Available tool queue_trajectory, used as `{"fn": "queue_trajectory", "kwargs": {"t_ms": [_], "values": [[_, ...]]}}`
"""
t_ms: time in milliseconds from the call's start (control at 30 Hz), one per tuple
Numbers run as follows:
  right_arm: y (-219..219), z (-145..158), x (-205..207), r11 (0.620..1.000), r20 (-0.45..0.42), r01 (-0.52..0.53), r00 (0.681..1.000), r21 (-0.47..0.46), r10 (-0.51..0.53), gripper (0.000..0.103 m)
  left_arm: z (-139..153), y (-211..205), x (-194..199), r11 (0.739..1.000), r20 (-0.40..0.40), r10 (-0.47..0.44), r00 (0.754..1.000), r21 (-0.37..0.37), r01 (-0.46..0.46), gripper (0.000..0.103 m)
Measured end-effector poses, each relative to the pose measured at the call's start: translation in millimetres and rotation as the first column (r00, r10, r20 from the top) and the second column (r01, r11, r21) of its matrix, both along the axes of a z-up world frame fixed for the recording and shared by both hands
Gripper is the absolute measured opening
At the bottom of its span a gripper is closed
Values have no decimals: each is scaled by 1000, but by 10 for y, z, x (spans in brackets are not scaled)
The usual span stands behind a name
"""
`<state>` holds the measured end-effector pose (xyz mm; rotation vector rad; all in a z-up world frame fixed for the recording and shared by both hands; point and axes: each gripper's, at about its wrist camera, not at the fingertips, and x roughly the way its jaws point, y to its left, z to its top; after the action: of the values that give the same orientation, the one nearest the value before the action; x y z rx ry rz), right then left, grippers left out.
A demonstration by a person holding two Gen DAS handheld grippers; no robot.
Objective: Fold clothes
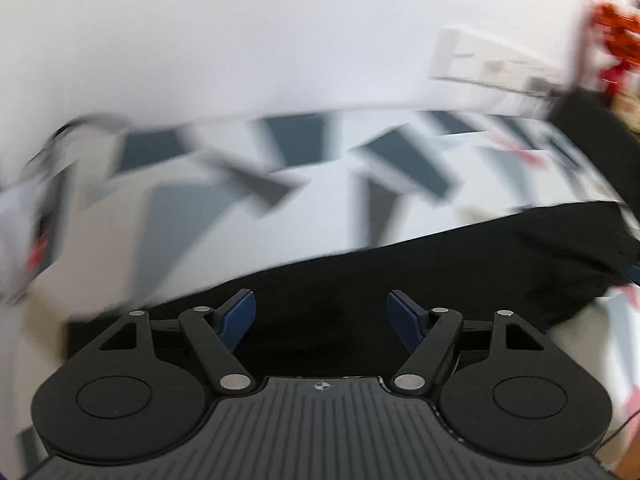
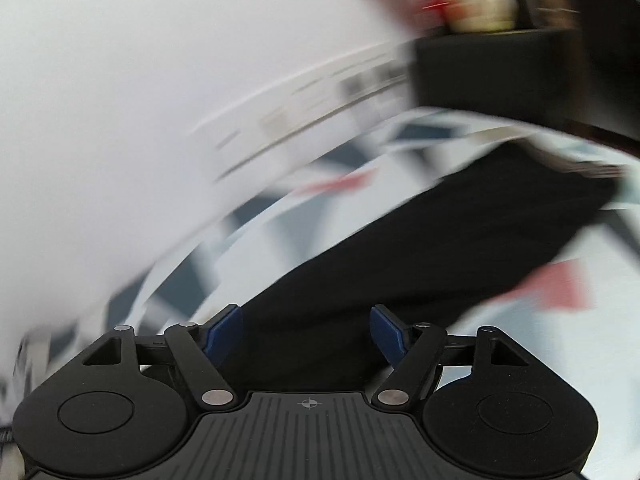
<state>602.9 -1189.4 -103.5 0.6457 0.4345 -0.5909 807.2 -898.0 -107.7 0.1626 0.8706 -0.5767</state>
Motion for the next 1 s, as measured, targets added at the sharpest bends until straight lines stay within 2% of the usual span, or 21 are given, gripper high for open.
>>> {"fn": "queue_trajectory", "kwargs": {"t_ms": [100, 167, 233, 267, 300, 333, 433, 467, 600, 700, 800, 900, 967, 1000], "values": [[-602, 0, -487, 987, 7, 149, 989, 54, -150, 66, -83, -487, -101, 997, 6, -58, 998, 41, 58, 74], [-1013, -95, -780, 960, -6, 254, 967, 118, -256, 64, -138, -812, -168, 993, 9, -97, 995, 69, 96, 74], [-1377, -215, -958, 931, 7, 315, 947, 185, -321, 62, -193, -1137, -235, 986, 11, -136, 991, 96, 135, 74], [-1556, -276, -1041, 914, 14, 341, 936, 220, -352, 59, -239, -1237, -249, 984, 7, -126, 992, 125, 124, 74], [-1691, -329, -1037, 911, 8, 330, 940, 248, -342, 58, -288, -1326, -259, 982, 2, -110, 994, 157, 108, 74], [-1815, -379, -1015, 910, 1, 310, 946, 275, -323, 53, -327, -1376, -265, 980, 2, -88, 996, 178, 86, 75], [-2162, -483, -938, 900, -7, 251, 964, 357, -266, 7, -369, -1443, -249, 975, -1, -33, 999, 221, 33, 80], [-2254, -476, -903, 894, -1, 229, 969, 384, -248, 7, -363, -1460, -233, 973, -8, -17, 1000, 232, 18, 80], [-2560, -277, -722, 898, 130, 138, 969, 419, -209, 7, -364, -1467, -204, 968, -26, 52, 998, 248, -44, 85], [-2789, -148, -424, 920, 177, 75, 972, 384, -154, 6, -363, -1478, -218, 962, -29, 106, 994, 255, -95, 86], [-3005, -9, -171, 949, 202, 69, 970, 308, -136, 9, -355, -1506, -240, 956, -25, 135, 990, 265, -124, 86], [-3020, -69, -221, 940, 171, 37, 980, 340, -101, 18, -345, -1532, -239, 950, -27, 159, 987, 277, -145, 86], [-3021, -117, -267, 930, 149, 15, 986, 366, -75, 29, -339, -1551, -232, 946, -30, 172, 985, 285, -157, 86], [-3021, -141, -291, 925, 138, 5, 988, 379, -62, 30, -340, -1559, -236, 944, -27, 177, 984, 286, -162, 86]]}}
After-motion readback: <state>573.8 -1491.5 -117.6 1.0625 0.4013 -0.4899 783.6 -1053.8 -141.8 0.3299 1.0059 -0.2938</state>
